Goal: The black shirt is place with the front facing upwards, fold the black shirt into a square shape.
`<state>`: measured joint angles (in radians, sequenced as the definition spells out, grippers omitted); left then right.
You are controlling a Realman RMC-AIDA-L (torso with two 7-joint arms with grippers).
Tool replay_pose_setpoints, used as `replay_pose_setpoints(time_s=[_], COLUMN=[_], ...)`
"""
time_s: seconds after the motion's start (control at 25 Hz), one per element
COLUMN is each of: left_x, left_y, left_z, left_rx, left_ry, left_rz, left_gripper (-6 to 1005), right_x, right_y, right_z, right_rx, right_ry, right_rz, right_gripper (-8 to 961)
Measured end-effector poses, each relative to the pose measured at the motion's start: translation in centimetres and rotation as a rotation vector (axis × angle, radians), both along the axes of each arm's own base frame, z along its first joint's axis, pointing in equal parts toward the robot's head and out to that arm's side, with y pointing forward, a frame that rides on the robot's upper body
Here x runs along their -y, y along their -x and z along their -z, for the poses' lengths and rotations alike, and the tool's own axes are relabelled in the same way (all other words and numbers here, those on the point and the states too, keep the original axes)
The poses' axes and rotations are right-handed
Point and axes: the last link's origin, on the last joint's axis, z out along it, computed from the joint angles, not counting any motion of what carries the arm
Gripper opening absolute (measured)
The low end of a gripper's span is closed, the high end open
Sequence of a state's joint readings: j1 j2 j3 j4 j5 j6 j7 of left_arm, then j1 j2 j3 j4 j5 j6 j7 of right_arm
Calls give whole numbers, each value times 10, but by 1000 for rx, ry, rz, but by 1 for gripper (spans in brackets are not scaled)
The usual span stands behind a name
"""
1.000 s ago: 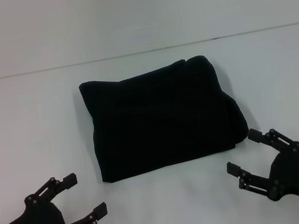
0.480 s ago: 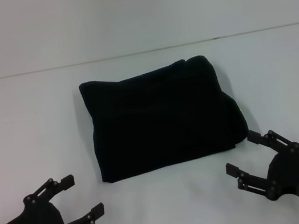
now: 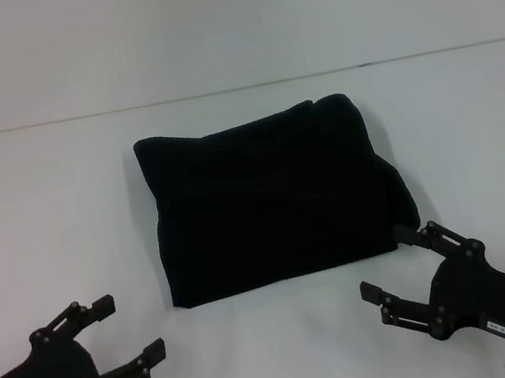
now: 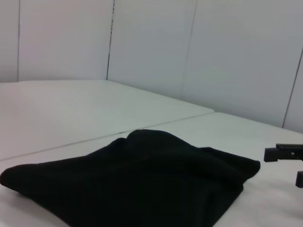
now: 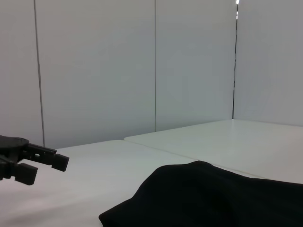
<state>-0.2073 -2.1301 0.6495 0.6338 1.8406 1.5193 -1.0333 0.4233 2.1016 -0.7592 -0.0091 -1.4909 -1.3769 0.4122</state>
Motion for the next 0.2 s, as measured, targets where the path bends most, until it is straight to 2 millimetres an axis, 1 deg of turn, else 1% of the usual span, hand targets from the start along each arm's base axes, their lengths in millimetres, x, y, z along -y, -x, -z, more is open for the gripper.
replay_pose_setpoints(time_s=[0.2], left_x=[-1], left_y=[0], left_z=[2], left_rx=[-20], left_ry=[10], left_rz=[10], left_gripper=[947], right_x=[-1], right_y=[-1], right_z=[0], right_rx=[5], right_ry=[-1], right_rz=[7], right_gripper=[902])
